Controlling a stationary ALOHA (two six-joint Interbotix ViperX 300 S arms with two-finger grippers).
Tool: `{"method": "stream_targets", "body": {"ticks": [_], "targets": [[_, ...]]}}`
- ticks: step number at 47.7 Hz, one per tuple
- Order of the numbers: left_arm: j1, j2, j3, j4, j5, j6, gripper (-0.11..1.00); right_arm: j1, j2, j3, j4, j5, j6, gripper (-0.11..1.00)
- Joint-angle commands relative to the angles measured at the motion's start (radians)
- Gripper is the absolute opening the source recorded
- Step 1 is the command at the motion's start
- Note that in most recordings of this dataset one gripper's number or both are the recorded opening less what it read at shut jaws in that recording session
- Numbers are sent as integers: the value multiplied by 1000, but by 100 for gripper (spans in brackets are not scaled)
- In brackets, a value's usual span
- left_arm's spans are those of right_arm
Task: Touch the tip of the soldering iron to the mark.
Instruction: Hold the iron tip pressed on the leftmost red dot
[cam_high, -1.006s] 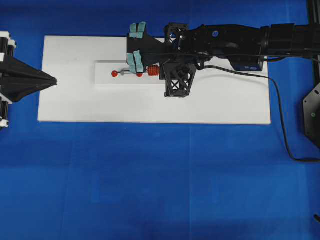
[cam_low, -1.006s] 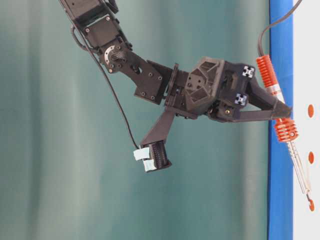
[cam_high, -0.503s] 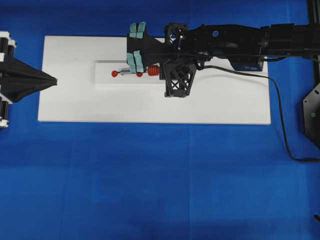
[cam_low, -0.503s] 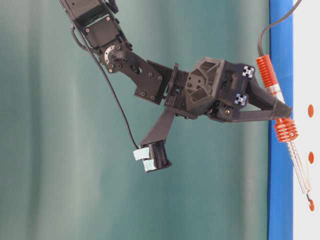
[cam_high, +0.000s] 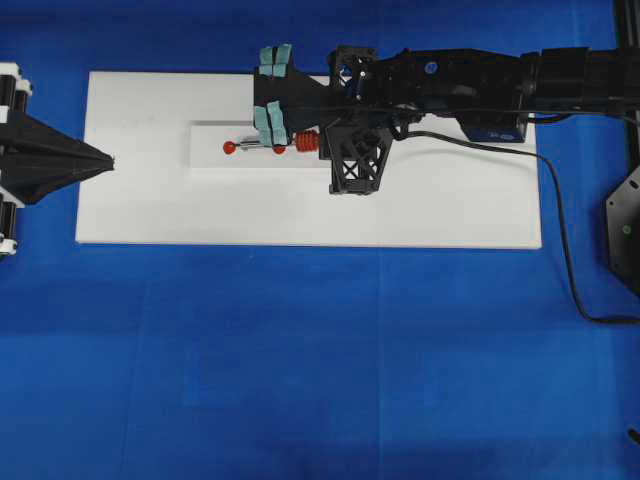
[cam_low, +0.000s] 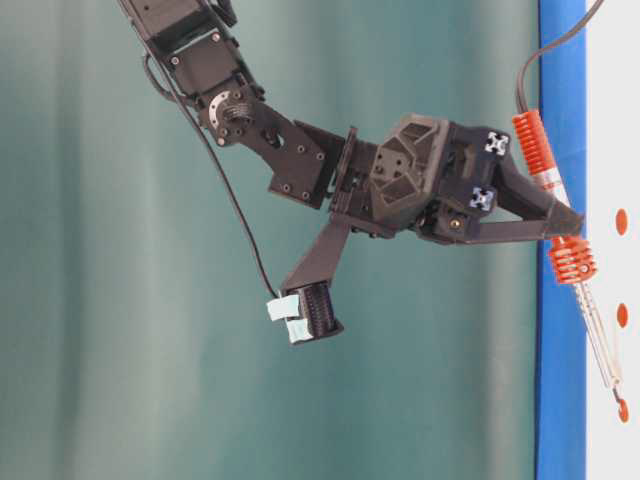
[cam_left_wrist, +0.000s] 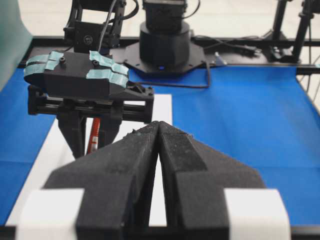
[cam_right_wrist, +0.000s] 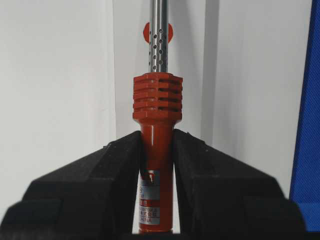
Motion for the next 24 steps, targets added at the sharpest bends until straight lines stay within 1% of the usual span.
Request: {"method": "stream_targets", "body": {"ticks": [1, 17, 24], "targets": [[0, 3, -11, 2, -11, 0, 2, 0, -15, -11, 0, -6, 0, 7], [0, 3, -11, 2, -11, 0, 2, 2, -17, -18, 0, -3, 3, 7], [0, 3, -11, 2, -9, 0, 2, 0, -46, -31, -2, 8, 5, 7]]}}
